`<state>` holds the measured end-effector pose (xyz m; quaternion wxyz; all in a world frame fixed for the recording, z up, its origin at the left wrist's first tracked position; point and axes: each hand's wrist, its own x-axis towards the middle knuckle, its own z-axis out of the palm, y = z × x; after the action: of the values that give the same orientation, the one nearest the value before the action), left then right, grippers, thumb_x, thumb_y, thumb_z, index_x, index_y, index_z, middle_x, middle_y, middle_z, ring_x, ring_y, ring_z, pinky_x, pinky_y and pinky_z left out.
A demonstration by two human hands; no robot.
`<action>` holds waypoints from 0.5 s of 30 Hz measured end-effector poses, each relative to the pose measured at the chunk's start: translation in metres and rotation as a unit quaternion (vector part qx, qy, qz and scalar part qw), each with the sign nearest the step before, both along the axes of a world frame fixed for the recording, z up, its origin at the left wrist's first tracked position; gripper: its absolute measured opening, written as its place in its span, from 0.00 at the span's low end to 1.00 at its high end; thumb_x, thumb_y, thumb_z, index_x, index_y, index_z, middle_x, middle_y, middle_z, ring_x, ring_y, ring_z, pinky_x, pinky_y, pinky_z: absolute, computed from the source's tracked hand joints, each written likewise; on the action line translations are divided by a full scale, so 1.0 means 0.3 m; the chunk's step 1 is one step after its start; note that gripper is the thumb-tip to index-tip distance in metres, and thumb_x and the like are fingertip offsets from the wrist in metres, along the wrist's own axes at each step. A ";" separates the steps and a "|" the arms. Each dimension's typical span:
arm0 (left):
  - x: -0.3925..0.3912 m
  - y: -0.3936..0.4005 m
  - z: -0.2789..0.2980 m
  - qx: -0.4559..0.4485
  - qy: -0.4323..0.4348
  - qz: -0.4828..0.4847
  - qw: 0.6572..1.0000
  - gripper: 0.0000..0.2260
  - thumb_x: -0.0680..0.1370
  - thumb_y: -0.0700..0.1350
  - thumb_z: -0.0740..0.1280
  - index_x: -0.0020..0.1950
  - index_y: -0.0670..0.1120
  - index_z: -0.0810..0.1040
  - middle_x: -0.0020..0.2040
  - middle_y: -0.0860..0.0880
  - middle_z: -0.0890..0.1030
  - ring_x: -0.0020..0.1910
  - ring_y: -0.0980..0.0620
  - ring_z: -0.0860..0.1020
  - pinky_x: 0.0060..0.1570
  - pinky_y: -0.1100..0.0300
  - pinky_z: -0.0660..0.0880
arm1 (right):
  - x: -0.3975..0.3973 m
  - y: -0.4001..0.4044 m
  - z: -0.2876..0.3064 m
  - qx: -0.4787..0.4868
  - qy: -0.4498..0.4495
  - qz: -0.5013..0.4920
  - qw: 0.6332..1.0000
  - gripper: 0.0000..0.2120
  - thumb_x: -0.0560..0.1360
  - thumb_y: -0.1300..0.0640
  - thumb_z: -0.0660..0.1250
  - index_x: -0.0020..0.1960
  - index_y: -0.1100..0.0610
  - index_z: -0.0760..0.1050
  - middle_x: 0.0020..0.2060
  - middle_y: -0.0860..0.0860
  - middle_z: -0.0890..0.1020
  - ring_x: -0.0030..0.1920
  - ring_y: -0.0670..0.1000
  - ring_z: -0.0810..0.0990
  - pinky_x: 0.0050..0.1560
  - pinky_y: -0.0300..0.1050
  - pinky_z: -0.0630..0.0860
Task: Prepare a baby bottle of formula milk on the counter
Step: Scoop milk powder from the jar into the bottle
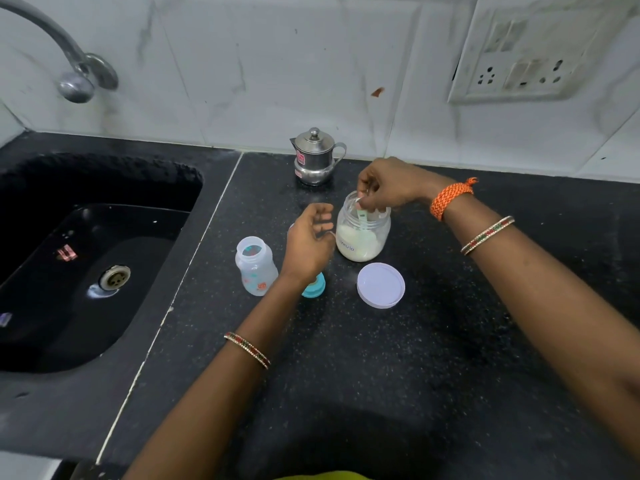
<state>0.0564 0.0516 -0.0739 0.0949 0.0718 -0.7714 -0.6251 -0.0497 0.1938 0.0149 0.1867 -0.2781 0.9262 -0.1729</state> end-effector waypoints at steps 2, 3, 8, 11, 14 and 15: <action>0.001 -0.002 0.004 -0.004 -0.006 -0.004 1.000 0.19 0.74 0.29 0.63 0.63 0.42 0.72 0.55 0.49 0.76 0.54 0.52 0.76 0.49 0.66 0.75 | 0.005 0.003 0.008 0.019 0.005 0.000 1.000 0.02 0.72 0.60 0.70 0.40 0.57 0.78 0.34 0.50 0.83 0.34 0.47 0.80 0.33 0.36 0.75; 0.003 -0.003 0.004 -0.002 -0.009 -0.004 1.000 0.19 0.74 0.29 0.63 0.62 0.42 0.73 0.55 0.49 0.76 0.53 0.52 0.77 0.48 0.67 0.75 | 0.008 0.004 0.010 0.026 0.018 -0.001 1.000 0.02 0.71 0.60 0.70 0.40 0.57 0.78 0.35 0.51 0.82 0.35 0.47 0.79 0.33 0.37 0.74; 0.007 -0.003 0.001 0.007 -0.011 -0.003 1.000 0.17 0.74 0.30 0.64 0.61 0.42 0.73 0.53 0.49 0.76 0.49 0.55 0.76 0.46 0.69 0.76 | 0.020 0.004 0.026 -0.004 0.056 -0.035 0.998 0.02 0.69 0.60 0.72 0.39 0.58 0.80 0.37 0.52 0.82 0.37 0.47 0.78 0.34 0.37 0.71; 0.010 -0.002 0.003 0.007 -0.012 -0.005 1.000 0.17 0.74 0.31 0.64 0.61 0.42 0.73 0.53 0.49 0.76 0.48 0.57 0.76 0.47 0.67 0.77 | 0.023 0.006 0.028 -0.010 0.071 -0.070 0.995 0.04 0.69 0.60 0.73 0.41 0.61 0.81 0.38 0.53 0.82 0.39 0.49 0.79 0.34 0.38 0.73; 0.011 -0.006 0.002 0.005 -0.017 -0.008 1.000 0.16 0.74 0.31 0.64 0.61 0.42 0.73 0.53 0.49 0.76 0.49 0.54 0.76 0.51 0.62 0.76 | 0.024 0.014 0.023 -0.045 0.065 -0.117 0.990 0.04 0.72 0.62 0.69 0.38 0.59 0.77 0.33 0.54 0.81 0.30 0.46 0.79 0.26 0.33 0.72; 0.013 -0.008 0.001 0.005 -0.019 -0.008 1.000 0.17 0.74 0.31 0.64 0.61 0.42 0.73 0.52 0.49 0.76 0.49 0.53 0.76 0.51 0.61 0.76 | 0.028 0.014 0.020 -0.063 0.049 -0.131 0.988 0.05 0.72 0.63 0.69 0.38 0.59 0.75 0.32 0.54 0.81 0.28 0.45 0.79 0.24 0.32 0.73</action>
<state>0.0602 0.0493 -0.0735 0.0746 0.0776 -0.7705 -0.6283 -0.0412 0.1982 0.0210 0.0988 -0.1741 0.9500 -0.2395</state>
